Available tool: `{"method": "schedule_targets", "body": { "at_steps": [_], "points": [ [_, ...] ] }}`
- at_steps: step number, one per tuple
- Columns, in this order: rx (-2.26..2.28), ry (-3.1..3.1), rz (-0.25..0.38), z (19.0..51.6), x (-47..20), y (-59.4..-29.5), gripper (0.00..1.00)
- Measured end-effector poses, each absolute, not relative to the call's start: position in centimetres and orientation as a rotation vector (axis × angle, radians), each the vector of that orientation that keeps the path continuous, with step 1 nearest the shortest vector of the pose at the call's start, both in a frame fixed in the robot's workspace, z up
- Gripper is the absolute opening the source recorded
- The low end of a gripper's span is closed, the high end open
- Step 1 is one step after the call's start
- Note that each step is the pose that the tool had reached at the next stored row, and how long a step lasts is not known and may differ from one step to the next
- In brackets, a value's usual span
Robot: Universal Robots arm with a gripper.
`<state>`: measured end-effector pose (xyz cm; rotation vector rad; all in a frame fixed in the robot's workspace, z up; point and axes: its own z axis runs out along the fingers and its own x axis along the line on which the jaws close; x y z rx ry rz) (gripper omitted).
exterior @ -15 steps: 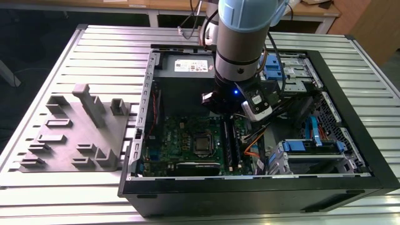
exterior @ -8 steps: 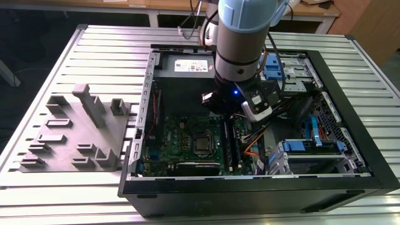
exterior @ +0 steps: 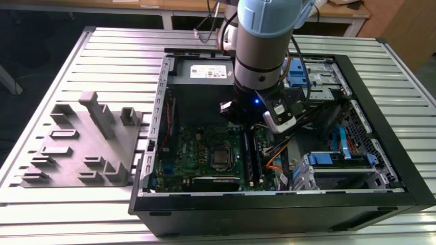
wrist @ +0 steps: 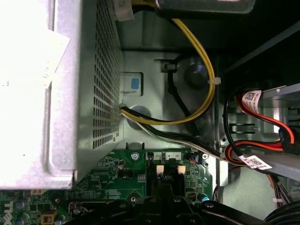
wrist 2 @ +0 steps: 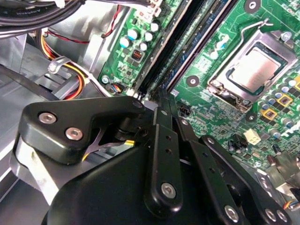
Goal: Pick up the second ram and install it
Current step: 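Press down the second ram until it locks into place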
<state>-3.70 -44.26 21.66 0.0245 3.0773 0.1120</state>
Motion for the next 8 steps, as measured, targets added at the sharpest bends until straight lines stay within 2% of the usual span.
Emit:
{"method": "schedule_targets", "body": {
  "at_steps": [8],
  "points": [
    [0.025, 3.076, 0.115, 21.86, -3.68, -44.23, 0.07]
  ]
}}
